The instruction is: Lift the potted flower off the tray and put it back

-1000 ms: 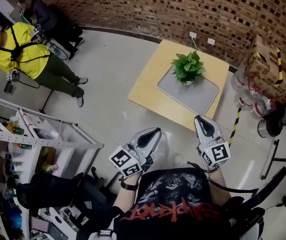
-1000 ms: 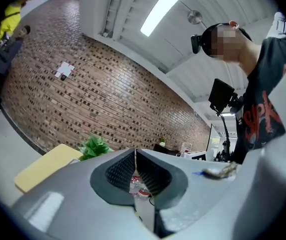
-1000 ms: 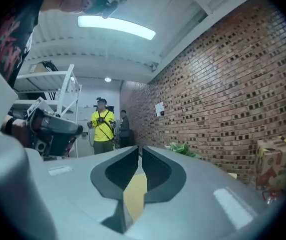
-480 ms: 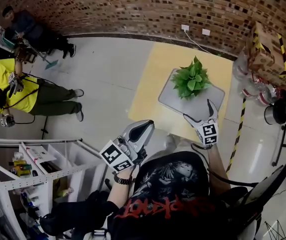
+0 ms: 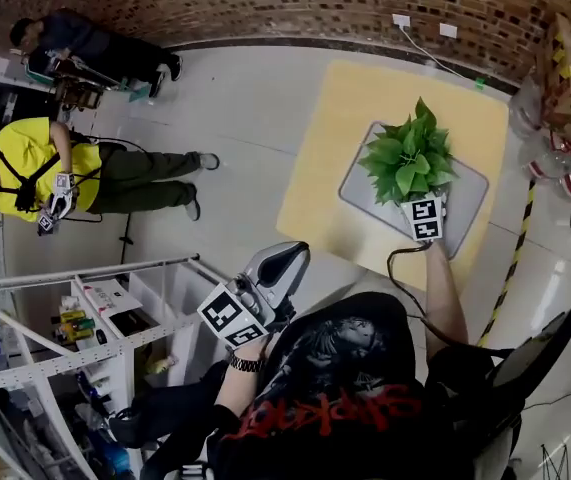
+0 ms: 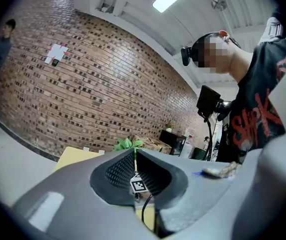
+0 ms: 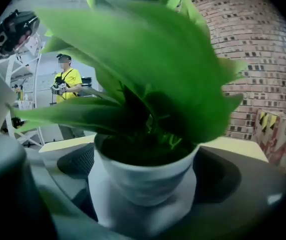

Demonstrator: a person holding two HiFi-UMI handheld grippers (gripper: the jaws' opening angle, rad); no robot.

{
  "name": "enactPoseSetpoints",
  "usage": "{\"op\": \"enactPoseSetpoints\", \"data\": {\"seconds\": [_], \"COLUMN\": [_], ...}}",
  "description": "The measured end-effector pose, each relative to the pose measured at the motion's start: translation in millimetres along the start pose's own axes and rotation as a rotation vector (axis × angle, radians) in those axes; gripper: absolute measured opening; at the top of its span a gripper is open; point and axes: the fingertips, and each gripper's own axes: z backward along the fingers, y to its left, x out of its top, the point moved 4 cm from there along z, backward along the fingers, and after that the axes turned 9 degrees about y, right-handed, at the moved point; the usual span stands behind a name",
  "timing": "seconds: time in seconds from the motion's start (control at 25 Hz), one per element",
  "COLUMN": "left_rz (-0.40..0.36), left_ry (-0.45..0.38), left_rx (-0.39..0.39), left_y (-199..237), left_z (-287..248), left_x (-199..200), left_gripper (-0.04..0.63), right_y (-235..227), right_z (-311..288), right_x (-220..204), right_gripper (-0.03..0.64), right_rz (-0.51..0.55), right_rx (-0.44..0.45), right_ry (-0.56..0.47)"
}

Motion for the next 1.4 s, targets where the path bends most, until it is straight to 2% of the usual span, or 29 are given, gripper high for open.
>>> {"op": "enactPoseSetpoints", "data": {"seconds": [0.12,0.16,0.2,0.4,0.68,0.76,0.92,1.0,1.16,1.28,1.4], "left_rz": [0.009,0.014,0.017,0.014,-0.014,-0.015,-0.024,0.006,0.107,0.116,0.147], "left_ry": [0.009,0.009,0.007,-0.022,-0.091,-0.117,-0.171,-0.207,-0.251,-0.262,-0.279], "left_rx": [0.025,0.029,0.031,0.021,-0.018,-0.034,-0.048,-0.051,-0.026,0.002,0.034], "left_y": [9.5,11.9,13.6,16.9,11.8,8.2,8.4,15.1,34.4,47.6,53.0], "left_z": [4.1,6.6,8.7,10.1,-0.1,-1.0,7.5,7.4,31.9,40.4,39.9], "left_x": [-7.3,-8.6,-9.1,1.4,33.0,39.3,45.2,42.9,23.3,18.5,24.0], "left_gripper": [0.000,0.000,0.000,0.000,0.002,0.029,0.032,0.032,0.031,0.023,0.002], "right_y": [-4.8,-3.5,-1.6,7.2,26.6,35.4,59.9,64.6,90.0,98.9,94.4], "right_z": [-14.9,-17.5,-18.5,3.5,83.3,109.0,161.8,184.4,217.4,224.2,222.1], "right_x": [8.4,10.8,13.3,31.7,119.0,145.2,196.8,219.5,238.8,257.8,256.6], "right_gripper": [0.592,0.555,0.550,0.543,0.545,0.546,0.546,0.546,0.546,0.546,0.546], "right_rz": [0.012,0.022,0.028,0.047,0.053,0.063,0.071,0.076,0.089,0.128,0.129], "right_rx": [-0.038,-0.040,-0.037,-0.026,0.029,0.045,0.054,0.064,0.063,0.048,0.054], "right_ry": [-0.026,-0.026,-0.024,-0.031,-0.073,-0.088,-0.116,-0.136,-0.165,-0.189,-0.198]}}
